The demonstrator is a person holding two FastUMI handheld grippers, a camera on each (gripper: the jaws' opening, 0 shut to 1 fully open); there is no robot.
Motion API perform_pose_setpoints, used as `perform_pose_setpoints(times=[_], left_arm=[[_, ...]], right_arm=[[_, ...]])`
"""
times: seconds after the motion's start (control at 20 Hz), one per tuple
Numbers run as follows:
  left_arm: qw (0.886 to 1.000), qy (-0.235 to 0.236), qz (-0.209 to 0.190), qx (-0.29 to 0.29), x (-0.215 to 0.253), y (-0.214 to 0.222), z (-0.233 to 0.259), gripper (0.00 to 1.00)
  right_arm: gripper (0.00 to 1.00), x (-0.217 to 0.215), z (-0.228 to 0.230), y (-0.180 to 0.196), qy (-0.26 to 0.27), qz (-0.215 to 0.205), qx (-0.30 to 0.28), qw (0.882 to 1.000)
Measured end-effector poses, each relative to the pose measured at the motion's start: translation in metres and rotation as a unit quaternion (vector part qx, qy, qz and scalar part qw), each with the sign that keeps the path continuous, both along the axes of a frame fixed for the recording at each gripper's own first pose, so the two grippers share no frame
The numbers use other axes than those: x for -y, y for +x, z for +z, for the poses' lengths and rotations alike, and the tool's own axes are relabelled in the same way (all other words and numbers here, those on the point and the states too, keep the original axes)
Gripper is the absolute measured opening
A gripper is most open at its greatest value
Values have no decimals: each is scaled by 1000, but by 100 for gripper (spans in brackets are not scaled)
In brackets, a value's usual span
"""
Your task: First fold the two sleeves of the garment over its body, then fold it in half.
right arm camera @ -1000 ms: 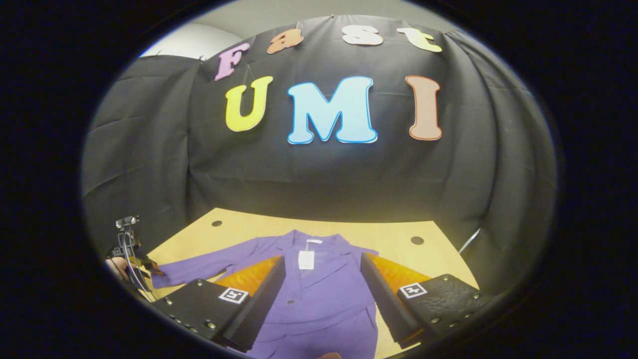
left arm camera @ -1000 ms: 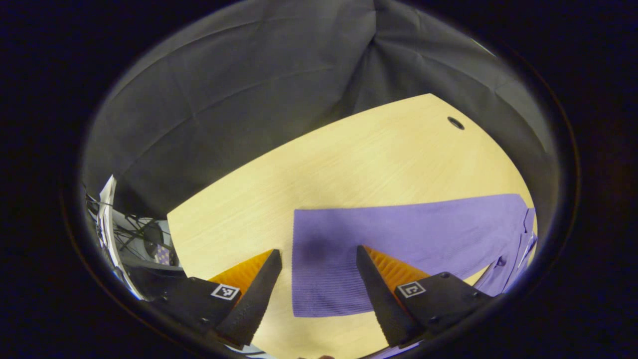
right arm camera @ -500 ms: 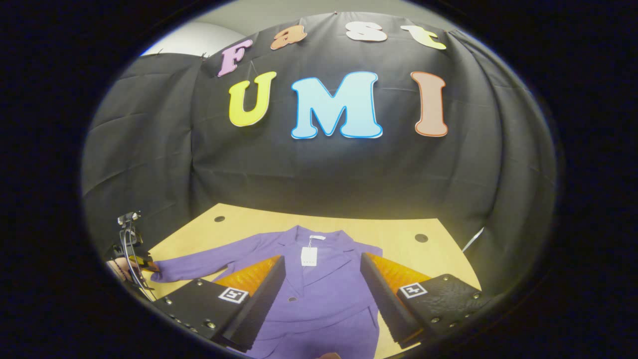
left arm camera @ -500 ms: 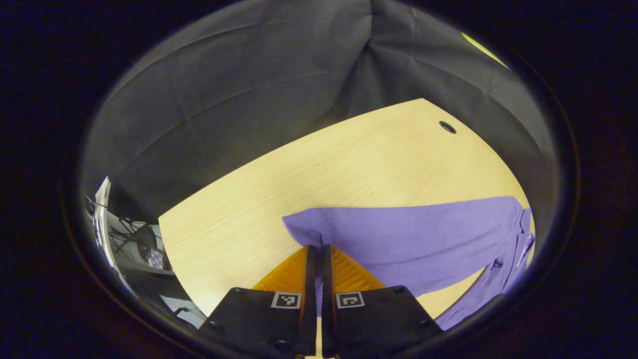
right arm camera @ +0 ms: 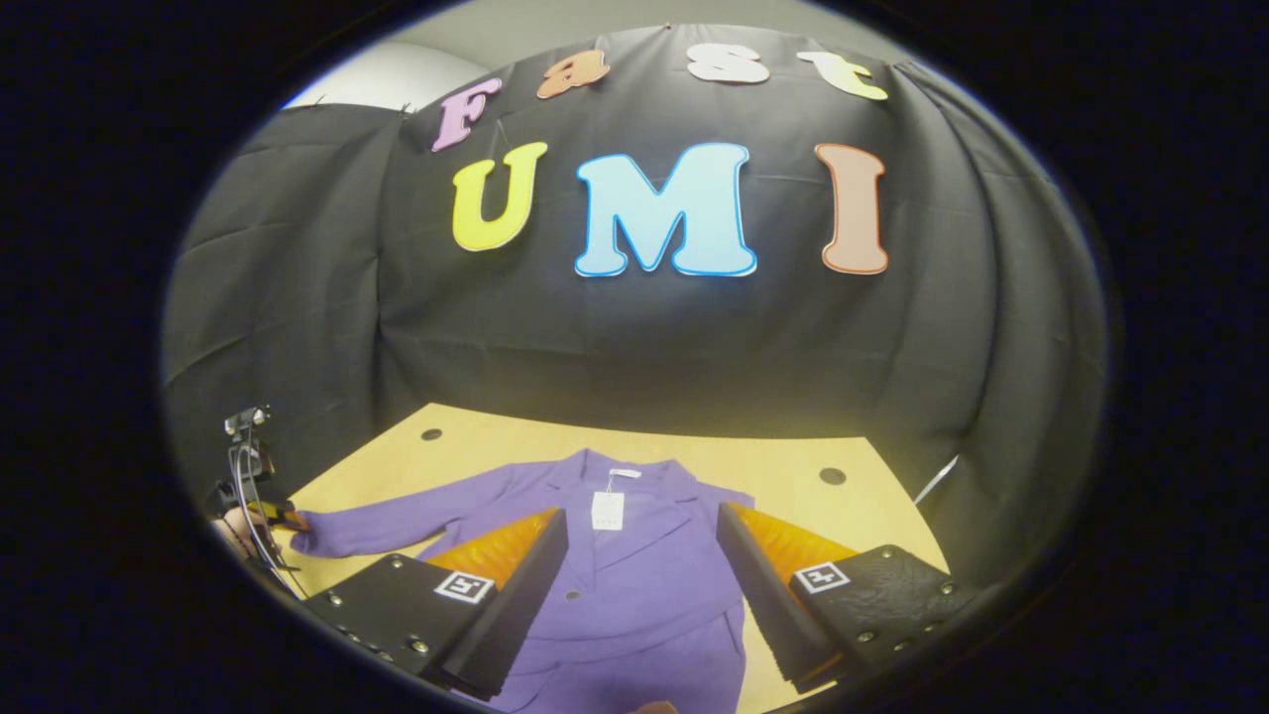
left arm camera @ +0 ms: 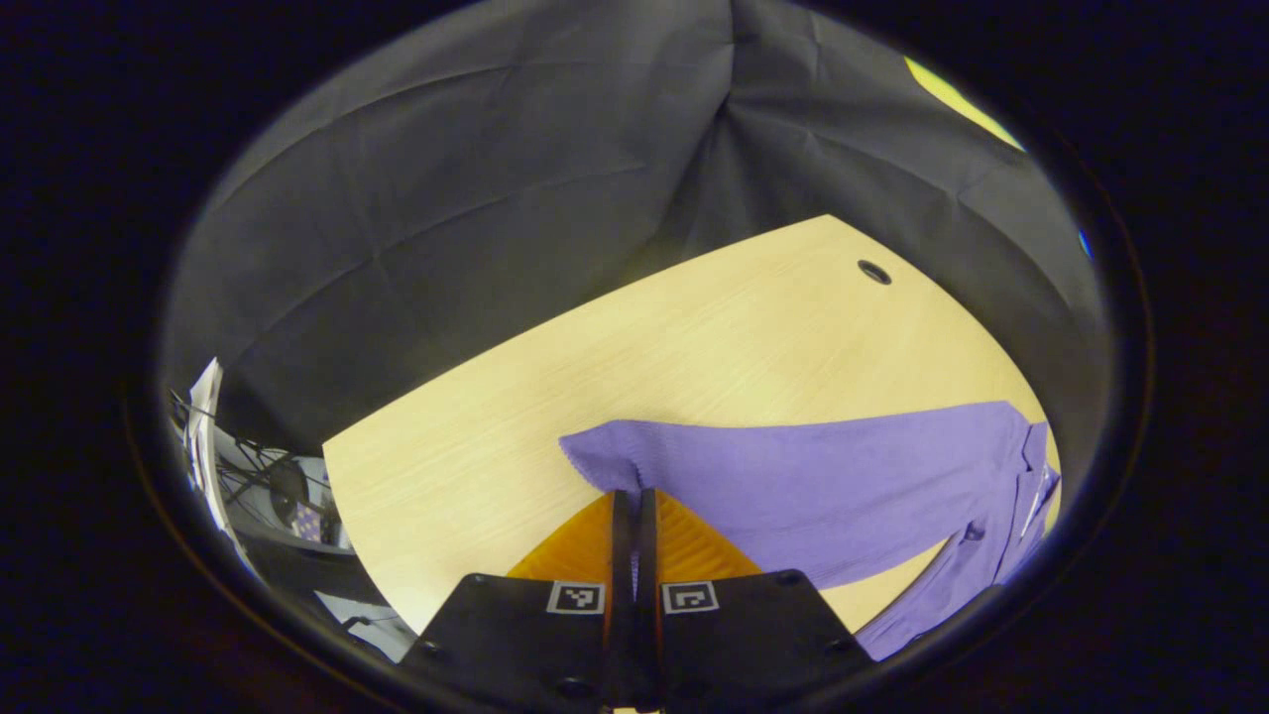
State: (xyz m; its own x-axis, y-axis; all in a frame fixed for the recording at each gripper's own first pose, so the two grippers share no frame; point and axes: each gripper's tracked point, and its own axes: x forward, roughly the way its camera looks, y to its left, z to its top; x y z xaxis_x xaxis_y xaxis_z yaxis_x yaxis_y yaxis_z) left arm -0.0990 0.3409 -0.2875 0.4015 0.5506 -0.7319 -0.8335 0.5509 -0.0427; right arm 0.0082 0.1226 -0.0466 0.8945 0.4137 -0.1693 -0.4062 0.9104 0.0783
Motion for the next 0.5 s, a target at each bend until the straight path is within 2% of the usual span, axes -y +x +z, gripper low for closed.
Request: perform_pose_setpoints(times=[0.2,0.5], left_arm=[[998,36,-36,41,27,14,48,7],[981,71,-154,89,113,64,110,6]], right_arm=[[94,2,-2,-1,-6,0,-2,1000],[94,6,-3,-3,-14,-3,-2,1000]])
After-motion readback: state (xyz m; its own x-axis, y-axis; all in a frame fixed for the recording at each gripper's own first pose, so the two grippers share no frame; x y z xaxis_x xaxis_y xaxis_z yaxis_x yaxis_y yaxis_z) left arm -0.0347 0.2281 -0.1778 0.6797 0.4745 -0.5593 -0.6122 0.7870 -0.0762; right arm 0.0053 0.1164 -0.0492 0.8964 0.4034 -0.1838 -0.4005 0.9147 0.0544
